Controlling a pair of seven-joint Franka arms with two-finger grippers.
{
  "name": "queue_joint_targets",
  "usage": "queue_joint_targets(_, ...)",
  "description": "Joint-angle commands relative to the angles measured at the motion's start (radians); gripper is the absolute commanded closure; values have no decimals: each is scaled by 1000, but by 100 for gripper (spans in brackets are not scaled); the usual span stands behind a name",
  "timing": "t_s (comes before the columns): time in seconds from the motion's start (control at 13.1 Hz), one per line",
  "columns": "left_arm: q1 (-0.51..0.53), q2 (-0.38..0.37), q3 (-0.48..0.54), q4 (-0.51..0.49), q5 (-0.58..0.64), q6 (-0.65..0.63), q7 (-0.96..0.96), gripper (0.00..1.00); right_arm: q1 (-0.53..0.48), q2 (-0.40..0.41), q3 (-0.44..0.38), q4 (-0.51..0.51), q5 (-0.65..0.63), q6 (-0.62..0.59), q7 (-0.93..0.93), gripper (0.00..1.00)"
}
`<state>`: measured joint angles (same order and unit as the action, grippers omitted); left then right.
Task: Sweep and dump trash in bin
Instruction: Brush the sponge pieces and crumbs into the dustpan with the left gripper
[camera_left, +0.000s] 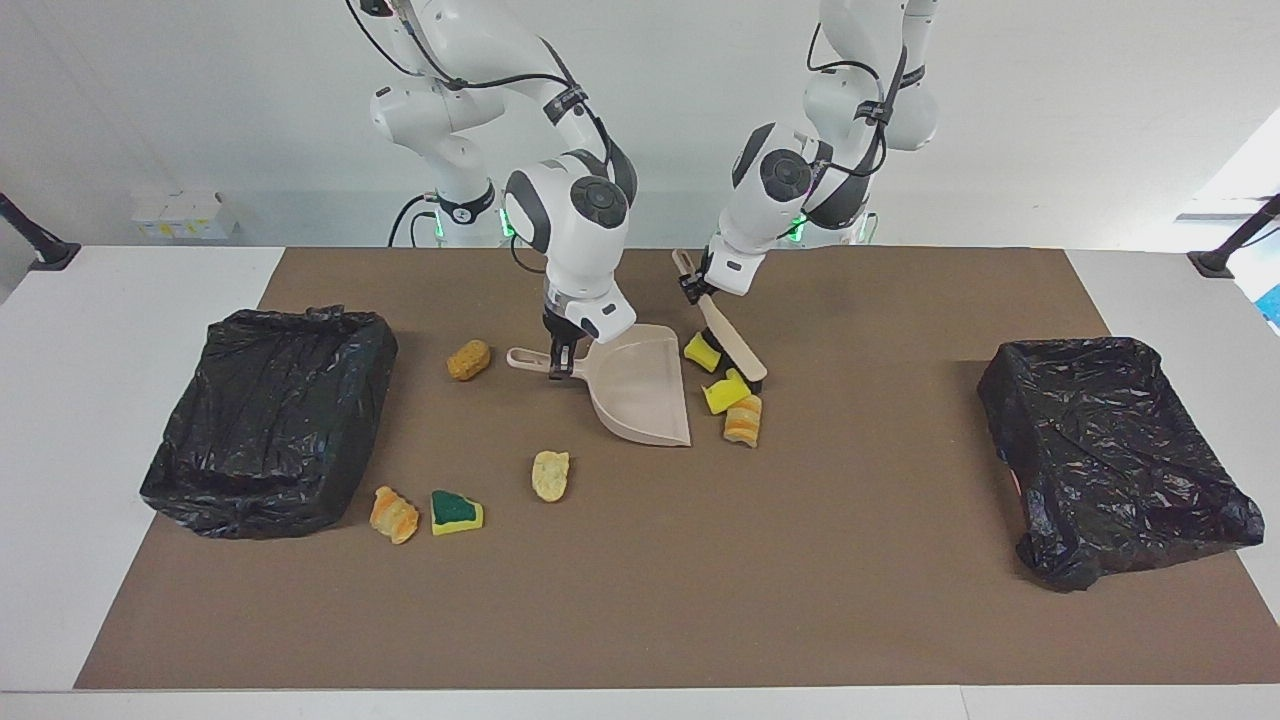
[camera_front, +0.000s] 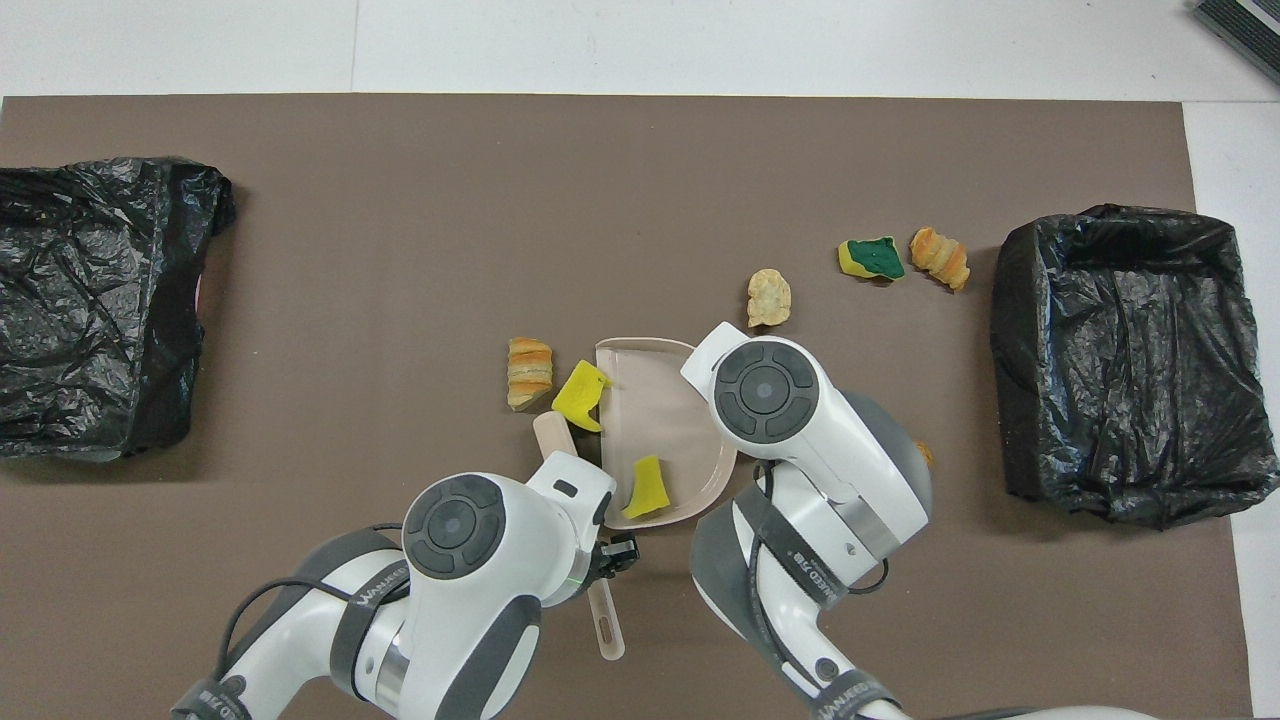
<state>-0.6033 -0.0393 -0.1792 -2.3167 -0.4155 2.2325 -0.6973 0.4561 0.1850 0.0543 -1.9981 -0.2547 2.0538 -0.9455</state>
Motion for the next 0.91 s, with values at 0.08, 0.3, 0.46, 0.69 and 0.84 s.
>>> queue_joint_targets(0.08, -12, 4, -55, 90, -20, 1, 45, 100, 1, 5, 3, -11, -15, 32, 40, 100)
queue_joint_targets(0.3, 20, 13, -45, 207, -13, -170, 50, 100, 1, 5, 3, -11, -15, 32, 40, 100)
queue_joint_targets(0.46, 80, 24, -45, 207, 21, -177, 56, 100, 1, 5, 3, -11, -15, 32, 40, 100)
queue_joint_targets(0.69, 219, 53, -45, 224, 156, -221, 123, 100, 1, 5, 3, -11, -15, 32, 40, 100)
queue_joint_targets(0.84, 313, 62, -45, 227, 184, -221, 234, 100, 1, 5, 3, -11, -15, 32, 40, 100)
